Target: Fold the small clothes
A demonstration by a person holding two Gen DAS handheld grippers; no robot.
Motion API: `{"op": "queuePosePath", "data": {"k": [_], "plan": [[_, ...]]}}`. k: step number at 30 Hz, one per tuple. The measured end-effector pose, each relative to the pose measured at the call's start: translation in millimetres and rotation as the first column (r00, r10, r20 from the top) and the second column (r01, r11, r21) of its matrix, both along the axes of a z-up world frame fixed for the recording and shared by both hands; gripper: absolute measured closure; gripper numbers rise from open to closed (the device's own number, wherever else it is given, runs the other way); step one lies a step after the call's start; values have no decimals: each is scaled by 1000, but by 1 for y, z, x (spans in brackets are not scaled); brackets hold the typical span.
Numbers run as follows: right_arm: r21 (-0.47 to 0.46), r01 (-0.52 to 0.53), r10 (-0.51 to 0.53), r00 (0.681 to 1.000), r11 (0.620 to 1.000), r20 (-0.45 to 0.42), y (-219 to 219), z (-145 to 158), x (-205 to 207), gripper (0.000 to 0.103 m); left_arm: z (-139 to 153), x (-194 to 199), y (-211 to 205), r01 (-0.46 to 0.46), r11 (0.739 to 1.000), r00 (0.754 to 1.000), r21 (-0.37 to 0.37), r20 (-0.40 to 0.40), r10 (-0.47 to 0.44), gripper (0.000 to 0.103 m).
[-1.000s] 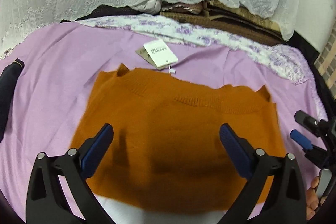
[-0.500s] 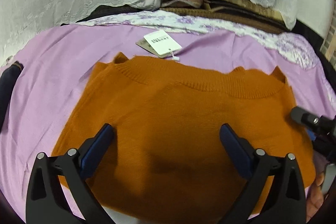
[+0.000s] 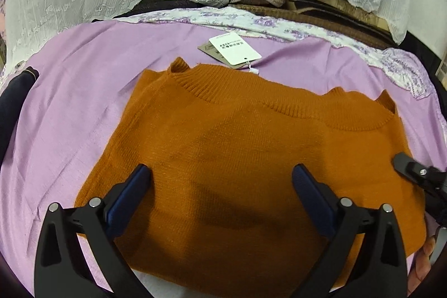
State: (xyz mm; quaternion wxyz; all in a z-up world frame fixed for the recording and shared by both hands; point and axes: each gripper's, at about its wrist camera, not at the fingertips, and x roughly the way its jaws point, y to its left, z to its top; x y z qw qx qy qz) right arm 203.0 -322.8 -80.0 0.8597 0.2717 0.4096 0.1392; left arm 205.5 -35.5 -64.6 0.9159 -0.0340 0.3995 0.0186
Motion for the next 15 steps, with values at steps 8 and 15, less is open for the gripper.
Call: {"op": "queuePosePath", "data": {"k": [8,15], "plan": [[57,-6,6,1000,998,-5,-4,0,-2,70,1,-7,-11,40,998,999,43,3,-40,4],[31,-26,27,999,999,-18,4,-2,0,67,0,-7,-10,40,999,999,32,-2,-40,4]]}}
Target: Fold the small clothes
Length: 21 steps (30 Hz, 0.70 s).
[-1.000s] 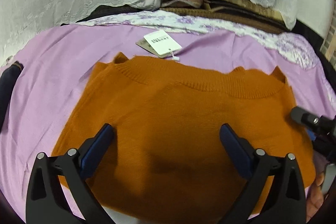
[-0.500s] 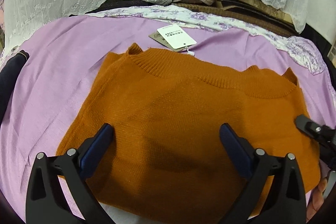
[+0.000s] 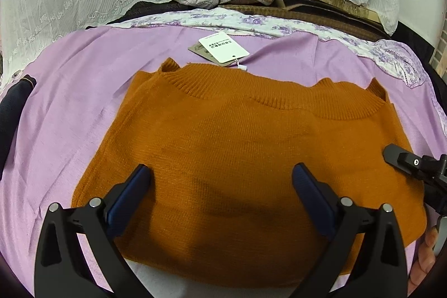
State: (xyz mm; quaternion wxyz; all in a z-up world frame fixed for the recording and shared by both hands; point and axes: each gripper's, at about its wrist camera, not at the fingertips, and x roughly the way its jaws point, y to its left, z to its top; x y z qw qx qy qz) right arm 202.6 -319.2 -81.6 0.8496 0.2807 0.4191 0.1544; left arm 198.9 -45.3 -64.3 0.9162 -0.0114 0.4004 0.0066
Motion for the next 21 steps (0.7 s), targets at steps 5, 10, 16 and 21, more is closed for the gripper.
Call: {"op": "queuePosePath", "data": {"k": [5,10,16,21], "plan": [[4,26,-26,999,1000,41,-1,5,-8,87,0,0,0,-1,1000,1000,2,0,1,4],[9,35,-36,997,999,63,-1,11,-11,87,1,-2,-1,4,1000,1000,2,13,-4,5],[29,56,-57,998,998,30,1,14,-11,87,9,-4,2,35,999,999,-7,15,-35,5],[13,73,-73,997,997,1,4,15,-9,87,19,-11,20,48,999,998,23,26,-49,5]]}}
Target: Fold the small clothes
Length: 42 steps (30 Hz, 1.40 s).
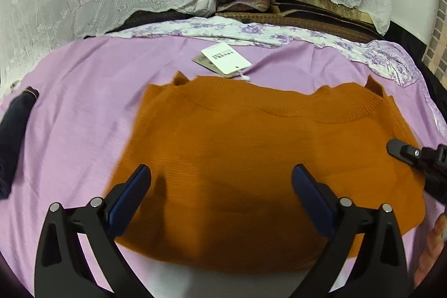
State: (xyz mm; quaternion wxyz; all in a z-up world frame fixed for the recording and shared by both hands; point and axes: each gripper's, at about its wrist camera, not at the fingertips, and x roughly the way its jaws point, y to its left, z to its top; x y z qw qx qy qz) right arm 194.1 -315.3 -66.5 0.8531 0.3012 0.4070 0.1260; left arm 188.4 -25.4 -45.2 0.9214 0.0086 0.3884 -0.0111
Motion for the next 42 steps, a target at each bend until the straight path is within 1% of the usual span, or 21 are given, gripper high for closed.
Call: {"op": "queuePosePath", "data": {"k": [2,4,6,8,9,10,11,12,13,17,19,21,24,28,34,42], "plan": [[-7,7,-7,1000,1000,-4,2,1,0,87,3,-5,10,8,999,1000,38,21,-9,5],[-10,16,-16,1000,1000,-8,4,3,1,87,5,-12,26,-12,996,998,85,61,7,5],[-16,24,-25,1000,1000,-13,5,4,1,87,3,-11,43,-39,996,998,79,60,34,5],[-22,38,-38,999,999,-15,8,5,1,87,-8,-3,67,-80,997,997,5,-5,80,5],[-26,42,-43,999,999,-15,9,6,1,87,-14,2,77,-100,994,994,-45,-46,98,5],[-36,44,-45,999,998,-15,10,7,1,87,-22,9,90,-124,984,988,-130,-104,111,4],[-47,46,-47,999,998,-17,12,8,2,87,-26,12,98,-134,974,986,-181,-127,112,4],[-60,47,-49,999,997,-19,14,9,3,87,-27,13,102,-141,968,984,-209,-133,114,4],[-70,50,-51,998,996,-23,15,11,4,87,-25,11,105,-148,964,985,-222,-124,123,4],[-81,60,-63,997,995,-43,20,17,8,87,-22,5,101,-153,970,986,-188,-89,138,4],[-93,60,-65,997,994,-47,25,22,10,87,-18,3,103,-160,970,986,-186,-70,149,4],[-107,60,-65,997,992,-49,30,27,10,87,-14,3,110,-183,964,983,-195,-56,175,4],[-137,55,-62,997,989,-50,41,34,12,87,-13,7,124,-224,949,974,-221,-70,213,4],[-182,54,-63,997,982,-48,56,43,13,88,-14,10,138,-252,930,967,-267,-88,237,4],[-226,52,-62,997,973,-37,77,56,15,88,-15,10,141,-258,925,966,-279,-92,241,4],[-229,49,-58,998,972,-31,97,68,20,88,-16,9,145,-261,917,965,-300,-105,240,4]]}}
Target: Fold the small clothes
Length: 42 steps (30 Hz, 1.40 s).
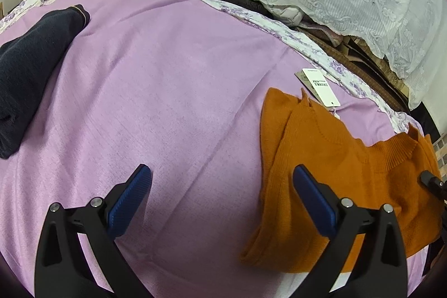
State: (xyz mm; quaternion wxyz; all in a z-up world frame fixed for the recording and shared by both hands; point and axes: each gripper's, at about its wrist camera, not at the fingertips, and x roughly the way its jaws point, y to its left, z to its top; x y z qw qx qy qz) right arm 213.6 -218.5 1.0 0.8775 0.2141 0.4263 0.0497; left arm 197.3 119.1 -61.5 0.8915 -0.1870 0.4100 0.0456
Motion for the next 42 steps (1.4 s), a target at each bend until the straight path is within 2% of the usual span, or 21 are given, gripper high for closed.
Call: {"op": "queuePosePath", "data": {"k": [8,15,25,31,33,36,38,42], "plan": [[29,-26,26,1000,999,-6,34,12,8,89,-1,1,12,-26,998,1000,-55,-3,26,4],[61,-61,63,998,996,-33,74,11,18,90,-1,1,18,-45,997,999,-70,1,45,4],[80,-103,108,992,992,-66,138,-11,39,90,-6,7,35,-83,989,997,-125,-18,81,4],[97,-109,119,987,989,-105,165,-42,45,89,-11,11,44,-107,984,994,-144,-33,104,4],[102,-123,136,982,987,-129,172,-54,48,88,-12,12,47,-112,982,994,-152,-35,108,5],[123,-152,168,977,981,-132,177,-61,49,75,-13,11,52,-126,980,992,-153,-35,122,5],[152,-184,201,973,971,-110,178,-53,47,71,-13,12,54,-127,979,992,-162,-34,123,4],[154,-243,251,967,958,-38,172,-29,35,71,-12,11,57,-129,977,992,-169,-35,125,4]]}}
